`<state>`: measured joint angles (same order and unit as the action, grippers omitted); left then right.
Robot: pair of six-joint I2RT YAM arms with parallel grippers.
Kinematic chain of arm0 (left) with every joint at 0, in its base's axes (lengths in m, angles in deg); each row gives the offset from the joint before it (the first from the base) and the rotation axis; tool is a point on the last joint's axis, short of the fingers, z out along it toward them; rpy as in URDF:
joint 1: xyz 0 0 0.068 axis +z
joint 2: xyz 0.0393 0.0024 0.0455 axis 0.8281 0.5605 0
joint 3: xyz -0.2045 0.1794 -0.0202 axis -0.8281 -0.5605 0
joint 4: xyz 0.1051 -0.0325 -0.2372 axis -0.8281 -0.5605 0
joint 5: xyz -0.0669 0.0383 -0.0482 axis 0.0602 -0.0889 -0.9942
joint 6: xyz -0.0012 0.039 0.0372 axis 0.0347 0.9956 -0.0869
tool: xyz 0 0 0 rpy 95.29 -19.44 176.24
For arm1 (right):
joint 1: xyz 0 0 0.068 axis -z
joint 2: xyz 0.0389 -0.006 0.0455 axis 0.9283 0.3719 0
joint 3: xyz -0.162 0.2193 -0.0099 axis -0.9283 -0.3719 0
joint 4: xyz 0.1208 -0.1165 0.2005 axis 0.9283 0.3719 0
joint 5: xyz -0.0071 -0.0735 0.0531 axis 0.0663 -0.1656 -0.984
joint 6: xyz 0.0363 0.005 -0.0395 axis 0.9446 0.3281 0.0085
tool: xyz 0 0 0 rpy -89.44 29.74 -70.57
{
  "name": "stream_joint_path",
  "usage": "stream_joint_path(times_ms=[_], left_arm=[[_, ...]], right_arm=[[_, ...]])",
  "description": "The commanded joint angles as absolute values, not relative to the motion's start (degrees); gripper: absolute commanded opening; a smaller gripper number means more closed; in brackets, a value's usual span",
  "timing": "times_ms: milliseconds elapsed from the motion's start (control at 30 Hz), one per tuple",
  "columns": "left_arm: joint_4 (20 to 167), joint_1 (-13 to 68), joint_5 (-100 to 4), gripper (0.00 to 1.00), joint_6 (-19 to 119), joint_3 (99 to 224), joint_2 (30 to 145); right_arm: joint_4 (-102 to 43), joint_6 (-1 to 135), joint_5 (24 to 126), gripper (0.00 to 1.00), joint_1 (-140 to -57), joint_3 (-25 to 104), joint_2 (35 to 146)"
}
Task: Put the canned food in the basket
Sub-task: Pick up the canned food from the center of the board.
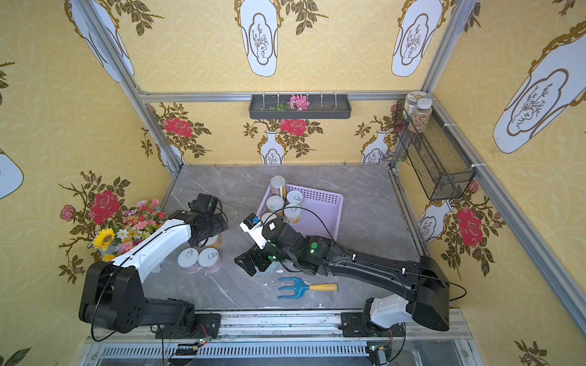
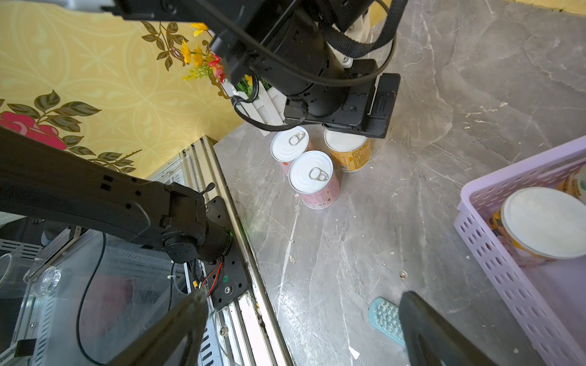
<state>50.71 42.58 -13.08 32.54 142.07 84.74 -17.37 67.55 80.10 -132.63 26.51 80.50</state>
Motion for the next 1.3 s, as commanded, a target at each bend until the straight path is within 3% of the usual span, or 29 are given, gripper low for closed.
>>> stream_joint_path(times_ms=[0, 1267], left_arm=[[50.1, 43.6, -13.9, 1.00, 34.9, 142.5, 85.8], [52.5, 46.2, -14.7, 0.82, 37.2, 140.0, 92.4]], right_arm=[[-17.4, 67.1, 81.7, 0.97, -132.6, 25.9, 80.0], [-18.3, 68.6, 80.4, 0.97, -132.2, 25.9, 80.9]])
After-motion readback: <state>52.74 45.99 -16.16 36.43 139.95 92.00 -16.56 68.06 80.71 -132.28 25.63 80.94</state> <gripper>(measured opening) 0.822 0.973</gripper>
